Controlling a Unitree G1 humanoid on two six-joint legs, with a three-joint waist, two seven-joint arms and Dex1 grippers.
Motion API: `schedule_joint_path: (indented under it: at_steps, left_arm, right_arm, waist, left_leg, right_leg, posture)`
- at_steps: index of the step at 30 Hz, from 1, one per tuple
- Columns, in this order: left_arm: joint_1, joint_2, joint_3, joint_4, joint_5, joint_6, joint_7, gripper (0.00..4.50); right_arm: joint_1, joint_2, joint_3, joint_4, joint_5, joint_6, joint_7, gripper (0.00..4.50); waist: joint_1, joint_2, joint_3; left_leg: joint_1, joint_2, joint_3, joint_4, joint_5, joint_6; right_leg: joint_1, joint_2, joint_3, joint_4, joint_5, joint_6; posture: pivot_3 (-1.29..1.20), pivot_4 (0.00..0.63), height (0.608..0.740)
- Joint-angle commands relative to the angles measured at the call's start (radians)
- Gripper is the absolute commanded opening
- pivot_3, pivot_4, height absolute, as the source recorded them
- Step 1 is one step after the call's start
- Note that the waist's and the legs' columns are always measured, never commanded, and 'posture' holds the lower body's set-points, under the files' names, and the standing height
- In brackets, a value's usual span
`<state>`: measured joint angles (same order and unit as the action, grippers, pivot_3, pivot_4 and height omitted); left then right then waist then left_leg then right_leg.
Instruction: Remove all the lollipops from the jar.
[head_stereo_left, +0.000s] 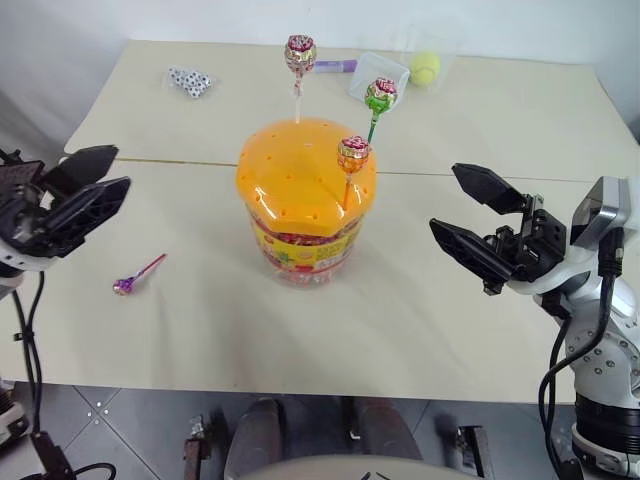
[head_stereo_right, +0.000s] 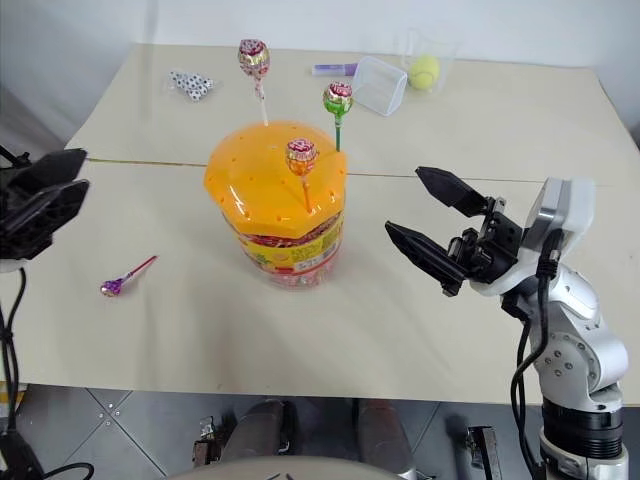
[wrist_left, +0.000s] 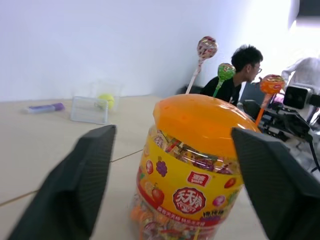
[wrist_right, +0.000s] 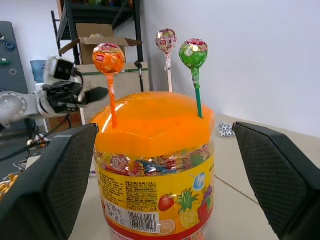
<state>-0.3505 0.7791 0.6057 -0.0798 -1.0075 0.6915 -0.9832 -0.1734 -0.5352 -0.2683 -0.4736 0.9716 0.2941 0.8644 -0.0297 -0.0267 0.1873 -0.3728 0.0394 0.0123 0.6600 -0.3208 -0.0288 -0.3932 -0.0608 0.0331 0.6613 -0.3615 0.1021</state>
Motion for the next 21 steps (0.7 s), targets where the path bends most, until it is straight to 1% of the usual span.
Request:
schedule_joint_path:
  at_steps: [1,2,5,7,10,14,18,21]
  left_arm:
    - [-0.114,-0.028,-0.090,0.021,0.076,-0.081,0.043,4.47]
    - [-0.178,-0.041,-0.140,0.058,0.107,-0.087,0.053,4.47]
    - [-0.336,-0.066,-0.268,0.158,0.180,-0.111,-0.004,4.47]
    - [-0.451,-0.091,-0.337,0.243,0.207,-0.097,-0.040,4.47]
    - [-0.606,-0.138,-0.406,0.370,0.232,-0.082,-0.099,4.47]
    - [-0.725,-0.174,-0.482,0.486,0.308,-0.122,-0.187,4.47]
    - [-0.804,-0.210,-0.524,0.556,0.344,-0.102,-0.240,4.47]
    - [-0.842,-0.245,-0.558,0.602,0.393,-0.125,-0.262,3.88]
  right_arm:
    - [-0.007,0.034,-0.026,-0.084,0.017,-0.050,-0.028,4.50]
    - [0.011,0.036,-0.029,-0.102,0.007,-0.055,-0.027,4.50]
    - [0.083,0.034,-0.044,-0.148,-0.018,-0.070,-0.024,4.50]
    - [0.146,0.033,-0.069,-0.177,-0.022,-0.081,-0.031,4.50]
    - [0.243,0.029,-0.104,-0.216,-0.040,-0.102,-0.027,4.50]
    - [0.322,0.038,-0.120,-0.264,-0.052,-0.126,-0.044,4.50]
    - [0.374,0.045,-0.121,-0.297,-0.063,-0.147,-0.061,4.50]
    - [0.418,0.053,-0.123,-0.318,-0.072,-0.167,-0.071,4.50]
  waist:
    - [0.001,0.000,0.000]
    - [0.002,0.000,0.000]
    - [0.011,0.000,0.000]
    - [0.014,0.000,0.000]
    - [0.023,0.000,0.000]
    - [0.019,0.000,0.000]
    - [0.014,0.000,0.000]
    - [0.017,0.000,0.000]
  left_leg:
    - [0.000,-0.001,0.000,0.001,0.000,0.000]
    - [0.000,-0.001,0.000,0.002,0.000,0.000]
    - [0.000,-0.003,-0.001,0.003,0.001,0.002]
    - [0.000,-0.006,-0.001,0.003,0.001,0.002]
    - [-0.002,-0.007,0.001,0.004,0.002,0.001]
    - [-0.003,-0.008,0.006,0.004,0.002,0.001]
    - [-0.002,-0.008,0.008,0.005,0.003,0.002]
    - [-0.002,-0.008,0.007,0.006,0.003,0.002]
  right_leg:
    - [0.001,0.000,0.000,0.001,0.000,0.001]
    - [0.001,0.000,0.000,0.001,0.001,0.001]
    - [0.003,-0.001,0.000,0.001,0.001,0.003]
    - [0.002,0.000,0.000,0.001,0.002,0.004]
    - [0.001,0.001,-0.001,0.000,0.003,0.005]
    - [0.000,0.005,0.000,0.000,0.004,0.008]
    - [0.000,0.005,0.001,-0.001,0.004,0.009]
    - [0.000,0.005,0.001,-0.002,0.004,0.009]
  posture:
    - [0.00,0.150,0.740]
    - [0.00,0.150,0.740]
    - [0.00,0.150,0.740]
    - [0.00,0.150,0.740]
    - [0.00,0.150,0.740]
    - [0.00,0.150,0.740]
    - [0.00,0.150,0.740]
    - [0.00,0.150,0.740]
